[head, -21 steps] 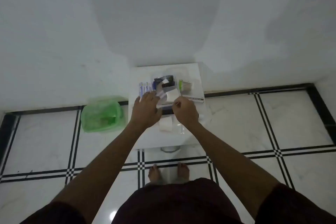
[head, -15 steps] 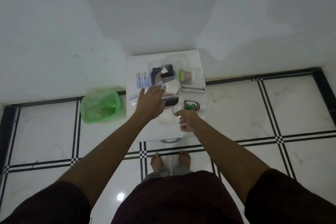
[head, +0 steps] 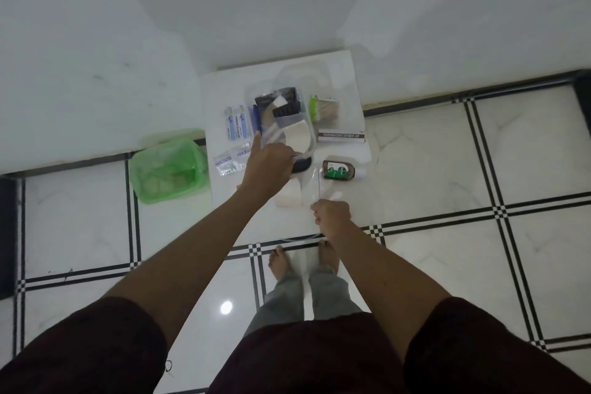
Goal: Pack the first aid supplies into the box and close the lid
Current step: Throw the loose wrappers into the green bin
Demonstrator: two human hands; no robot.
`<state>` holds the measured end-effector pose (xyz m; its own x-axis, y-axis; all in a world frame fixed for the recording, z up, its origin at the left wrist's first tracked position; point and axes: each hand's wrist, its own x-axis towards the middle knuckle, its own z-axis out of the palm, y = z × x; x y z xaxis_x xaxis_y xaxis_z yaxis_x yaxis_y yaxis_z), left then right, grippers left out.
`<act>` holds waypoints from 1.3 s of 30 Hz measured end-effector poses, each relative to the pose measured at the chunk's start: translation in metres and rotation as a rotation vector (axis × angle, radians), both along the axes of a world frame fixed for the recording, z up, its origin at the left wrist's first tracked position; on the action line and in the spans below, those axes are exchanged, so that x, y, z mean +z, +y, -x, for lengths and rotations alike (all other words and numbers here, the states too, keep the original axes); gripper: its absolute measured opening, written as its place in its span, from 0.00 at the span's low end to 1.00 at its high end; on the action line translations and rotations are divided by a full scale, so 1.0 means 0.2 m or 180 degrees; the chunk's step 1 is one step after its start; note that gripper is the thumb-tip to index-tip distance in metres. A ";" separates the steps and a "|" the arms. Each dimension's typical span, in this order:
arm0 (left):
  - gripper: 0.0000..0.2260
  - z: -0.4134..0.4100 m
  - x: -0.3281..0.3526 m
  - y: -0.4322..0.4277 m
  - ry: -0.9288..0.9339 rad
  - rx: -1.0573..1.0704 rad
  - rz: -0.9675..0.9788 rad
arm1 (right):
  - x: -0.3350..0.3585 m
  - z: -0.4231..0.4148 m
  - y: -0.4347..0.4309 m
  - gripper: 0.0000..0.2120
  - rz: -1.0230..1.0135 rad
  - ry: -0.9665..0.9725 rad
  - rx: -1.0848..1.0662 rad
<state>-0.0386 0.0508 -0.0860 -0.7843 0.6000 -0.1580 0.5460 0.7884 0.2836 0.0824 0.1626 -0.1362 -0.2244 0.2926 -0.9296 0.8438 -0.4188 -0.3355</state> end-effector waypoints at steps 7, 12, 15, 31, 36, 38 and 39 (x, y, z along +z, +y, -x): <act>0.22 0.02 0.06 0.05 -0.0594 0.0314 -0.0581 | 0.10 0.06 0.03 0.10 0.0406 -0.0124 -0.0376; 0.11 0.03 0.03 0.16 -0.0319 0.0139 -0.0051 | 0.16 0.08 0.07 0.12 0.0643 0.0293 -0.0682; 0.07 0.02 0.02 0.17 -0.0464 0.0499 -0.0455 | 0.19 0.08 0.08 0.09 0.0774 0.0452 -0.0750; 0.13 0.03 0.57 -0.18 0.0245 0.1972 -0.2430 | 0.75 0.18 0.22 0.08 0.0533 0.1354 -0.0349; 0.12 0.00 0.67 -0.39 0.0577 0.2255 -0.2694 | 0.84 0.42 0.01 0.04 0.0433 0.1626 0.0115; 0.12 0.01 0.65 -0.53 0.0628 0.2440 -0.2642 | 0.83 0.52 -0.13 0.03 0.0474 0.1553 0.0393; 0.12 0.00 0.63 -0.57 0.0608 0.2490 -0.2588 | 0.82 0.55 -0.17 0.03 0.0506 0.1545 0.0430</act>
<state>-0.0388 -0.0637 0.0394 -0.9572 -0.1929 0.2155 0.0756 0.5524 0.8301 -0.0276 0.1280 0.0285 -0.6661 0.0950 -0.7398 0.6571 -0.3946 -0.6423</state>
